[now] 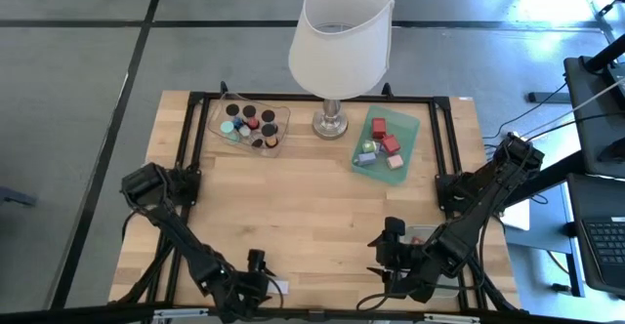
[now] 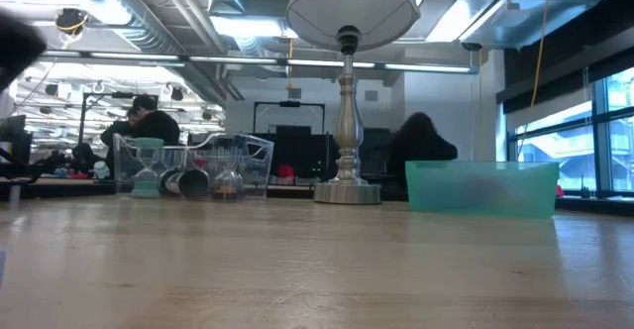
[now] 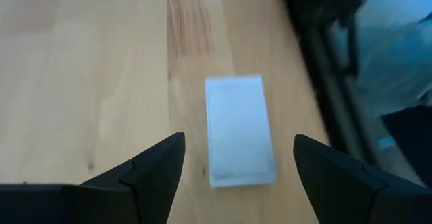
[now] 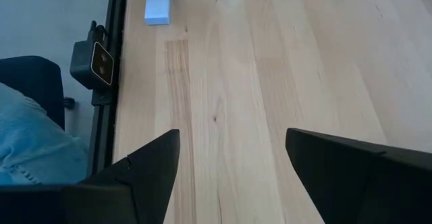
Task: Pick & Place Office items
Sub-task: Put the white digital timer into the gray bin
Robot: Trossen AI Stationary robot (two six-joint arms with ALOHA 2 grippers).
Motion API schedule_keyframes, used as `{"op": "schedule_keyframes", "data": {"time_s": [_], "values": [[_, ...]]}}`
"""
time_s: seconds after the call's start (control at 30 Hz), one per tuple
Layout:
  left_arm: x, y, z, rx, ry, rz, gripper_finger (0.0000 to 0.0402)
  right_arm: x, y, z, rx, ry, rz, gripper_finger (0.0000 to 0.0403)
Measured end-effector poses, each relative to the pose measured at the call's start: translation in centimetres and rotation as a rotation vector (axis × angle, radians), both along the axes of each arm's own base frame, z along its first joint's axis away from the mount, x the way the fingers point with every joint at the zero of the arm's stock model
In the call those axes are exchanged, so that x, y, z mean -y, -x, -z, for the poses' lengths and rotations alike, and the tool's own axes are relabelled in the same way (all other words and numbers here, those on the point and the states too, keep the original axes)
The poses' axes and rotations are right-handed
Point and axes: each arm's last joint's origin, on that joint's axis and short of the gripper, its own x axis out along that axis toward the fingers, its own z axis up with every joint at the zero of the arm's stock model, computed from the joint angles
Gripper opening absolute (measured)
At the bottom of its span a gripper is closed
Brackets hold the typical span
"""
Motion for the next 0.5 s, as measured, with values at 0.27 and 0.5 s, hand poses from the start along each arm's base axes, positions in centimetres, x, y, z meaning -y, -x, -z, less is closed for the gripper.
{"op": "schedule_keyframes", "data": {"time_s": [0.27, 0.5], "values": [[0.2, -0.3, 2.3, -0.020, -0.051, -0.012, 0.0274, 0.0, 0.0, 0.0, 0.001, 0.000, -0.002, 0.0275], [0.2, -0.3, 2.3, -0.021, -0.016, -0.031, 0.0265, 0.0, 0.0, 0.0, 0.002, 0.000, -0.002, 0.0275]]}}
